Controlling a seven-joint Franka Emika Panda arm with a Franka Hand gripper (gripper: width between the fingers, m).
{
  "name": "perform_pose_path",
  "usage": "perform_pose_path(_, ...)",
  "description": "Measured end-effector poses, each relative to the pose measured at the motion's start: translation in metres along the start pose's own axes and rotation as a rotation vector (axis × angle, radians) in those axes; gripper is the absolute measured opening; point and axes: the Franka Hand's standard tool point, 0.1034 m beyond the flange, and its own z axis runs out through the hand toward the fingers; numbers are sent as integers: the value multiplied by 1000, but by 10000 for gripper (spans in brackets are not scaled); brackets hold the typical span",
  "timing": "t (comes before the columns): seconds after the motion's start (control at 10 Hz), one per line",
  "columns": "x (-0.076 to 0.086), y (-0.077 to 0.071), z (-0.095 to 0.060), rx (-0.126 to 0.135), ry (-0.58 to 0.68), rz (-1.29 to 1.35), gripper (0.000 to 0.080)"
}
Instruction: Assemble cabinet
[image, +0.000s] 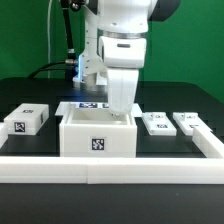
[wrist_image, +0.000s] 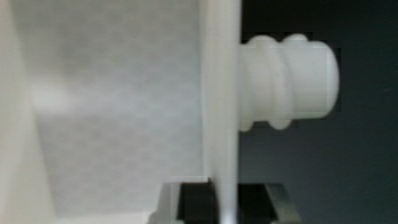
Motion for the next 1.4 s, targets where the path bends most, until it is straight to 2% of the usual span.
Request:
perform_pose_path(0.2, 22, 21, 1, -16, 14, -13, 44)
perform_pose_path(0.3, 38, 30, 1, -15, 19, -35, 44)
perform_pose_path(0.4, 54, 31, 2, 2, 16, -10, 44)
perform_pose_path(0.5, 69, 30, 1, -1, 17, 23, 44)
perform_pose_path(0.8, 94, 29, -1, -7, 17, 59, 44)
perform_pose_path(1.0, 105, 28, -3, -6, 16, 70, 44)
perform_pose_path(1.1, 108, 28, -4, 6, 13, 67, 44)
perform_pose_path(1.3, 107, 28, -6, 29, 3, 62, 44)
perform_pose_path(1.4, 105, 29, -6, 29, 4, 61, 44)
